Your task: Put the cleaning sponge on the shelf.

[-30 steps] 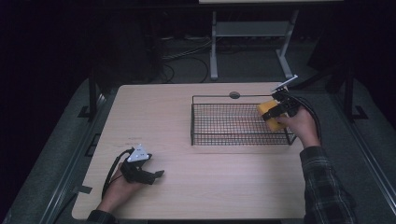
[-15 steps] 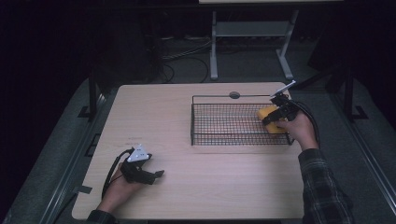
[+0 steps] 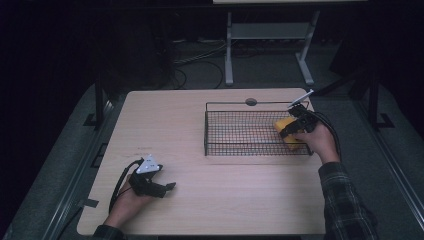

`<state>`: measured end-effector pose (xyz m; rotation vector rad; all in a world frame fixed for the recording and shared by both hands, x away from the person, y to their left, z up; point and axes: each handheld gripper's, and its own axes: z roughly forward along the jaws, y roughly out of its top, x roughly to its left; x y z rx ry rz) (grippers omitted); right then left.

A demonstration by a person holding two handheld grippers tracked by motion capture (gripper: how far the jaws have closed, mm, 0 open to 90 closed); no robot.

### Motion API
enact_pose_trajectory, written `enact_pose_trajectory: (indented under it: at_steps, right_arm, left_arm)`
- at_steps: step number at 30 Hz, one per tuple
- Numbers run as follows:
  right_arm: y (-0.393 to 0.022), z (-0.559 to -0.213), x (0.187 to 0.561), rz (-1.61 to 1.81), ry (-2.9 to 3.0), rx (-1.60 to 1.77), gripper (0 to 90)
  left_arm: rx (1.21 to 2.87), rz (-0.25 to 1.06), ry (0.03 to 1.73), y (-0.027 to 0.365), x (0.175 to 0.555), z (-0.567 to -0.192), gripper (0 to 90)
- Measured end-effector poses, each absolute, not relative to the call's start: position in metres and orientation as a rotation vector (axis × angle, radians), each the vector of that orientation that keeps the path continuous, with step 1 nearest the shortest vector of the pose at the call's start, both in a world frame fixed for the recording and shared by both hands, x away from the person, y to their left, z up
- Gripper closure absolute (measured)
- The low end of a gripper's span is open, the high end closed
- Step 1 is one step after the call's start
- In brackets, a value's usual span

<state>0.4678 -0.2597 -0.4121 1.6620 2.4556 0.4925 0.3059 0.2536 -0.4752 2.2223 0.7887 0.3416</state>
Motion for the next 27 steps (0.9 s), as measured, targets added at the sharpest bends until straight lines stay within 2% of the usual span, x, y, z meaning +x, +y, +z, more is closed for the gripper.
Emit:
enact_pose_trajectory:
  at_steps: [13, 27]
  right_arm:
    - [-0.259, -0.406, 0.464, 0.524, 2.459, 1.649, 17.2]
    - [-0.257, -0.375, 0.437, 0.662, 2.433, 1.556, 13.4]
  left_arm:
    - [2.223, 0.342, 0.789, 0.254, 0.306, -0.475, 13.8]
    - [2.223, 0.341, 0.789, 0.254, 0.306, -0.475, 13.8]
